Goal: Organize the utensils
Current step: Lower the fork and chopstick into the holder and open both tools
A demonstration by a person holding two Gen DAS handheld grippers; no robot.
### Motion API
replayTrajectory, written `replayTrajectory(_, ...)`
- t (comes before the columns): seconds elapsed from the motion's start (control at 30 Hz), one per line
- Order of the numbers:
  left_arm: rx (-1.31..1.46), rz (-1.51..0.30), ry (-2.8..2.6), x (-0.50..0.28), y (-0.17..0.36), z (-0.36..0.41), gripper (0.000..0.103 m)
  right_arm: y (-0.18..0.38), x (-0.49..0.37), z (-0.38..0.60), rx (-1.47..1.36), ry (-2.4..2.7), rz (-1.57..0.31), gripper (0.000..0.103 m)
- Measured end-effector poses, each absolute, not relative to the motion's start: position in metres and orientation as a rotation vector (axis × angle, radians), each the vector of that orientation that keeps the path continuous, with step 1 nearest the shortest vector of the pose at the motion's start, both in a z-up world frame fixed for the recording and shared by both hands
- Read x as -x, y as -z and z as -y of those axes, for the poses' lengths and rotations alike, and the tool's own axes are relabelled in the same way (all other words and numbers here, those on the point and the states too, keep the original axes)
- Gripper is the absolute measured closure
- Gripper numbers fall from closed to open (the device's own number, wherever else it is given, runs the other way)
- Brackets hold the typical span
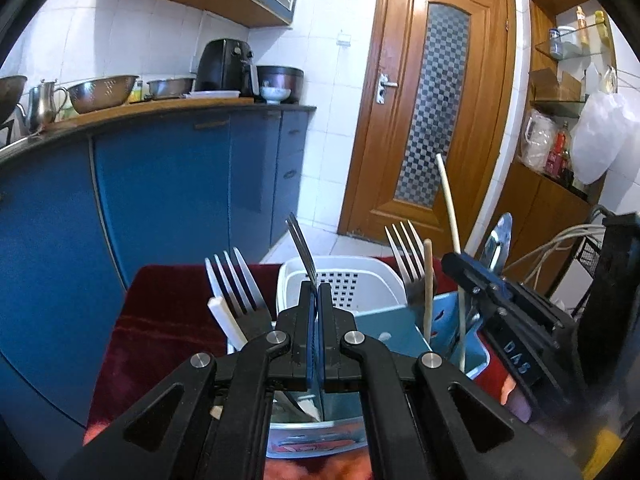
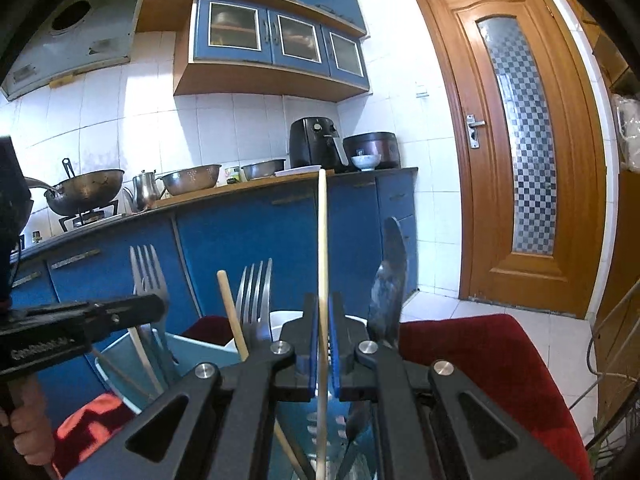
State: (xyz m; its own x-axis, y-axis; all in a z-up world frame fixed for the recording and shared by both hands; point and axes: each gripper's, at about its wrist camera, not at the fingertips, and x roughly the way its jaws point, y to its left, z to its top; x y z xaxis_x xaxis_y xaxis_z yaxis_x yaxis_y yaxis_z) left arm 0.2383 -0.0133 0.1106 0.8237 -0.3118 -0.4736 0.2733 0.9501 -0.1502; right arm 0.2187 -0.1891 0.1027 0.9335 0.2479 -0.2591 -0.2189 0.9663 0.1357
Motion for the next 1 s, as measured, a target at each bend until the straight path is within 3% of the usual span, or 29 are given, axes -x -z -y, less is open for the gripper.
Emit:
replayTrajectory(0.13,0.042,-0.536,0.323,-0.238,-0.107,0.02,0.103,-0.104,-0.215,0.193,-0.131,-0.251,-0.307,0.096)
replayTrajectory(0.23,0.025,-0.557,0.34,-0.238,-0.104,0.023,0.101,-0.106,-0.21,0.193,-0.141,-0.265,-0.329,0.086)
replayTrajectory(0.3,0.027,-0.565,0.344,-0.237,-0.105,0.025,0.086,-0.108,-0.206,0.192,-0.14,-0.272,-0.334,0.082)
replayTrajectory(0.37,0.032,-0.566,0.346,-0.236,-0.106,0.025,0.079,-0.109,-0.201,0.191,-0.134,-0.275,-0.334,0.082)
replayTrajectory(0.77,0.065,-0.575,0.371,-0.216,-0.122,0.018,0.079,-0.129,-0.164,0.191,-0.173,-0.319,-0.37,0.079)
replayTrajectory(0.87,0.07,-0.575,0.382,-0.214,-0.128,0.018,0.07,-0.132,-0.154,0.191,-0.185,-0.323,-0.384,0.079)
replayTrajectory(1.0,0.072,-0.575,0.385,-0.213,-0.138,0.018,0.069,-0.136,-0.143,0.192,-0.185,-0.32,-0.385,0.079)
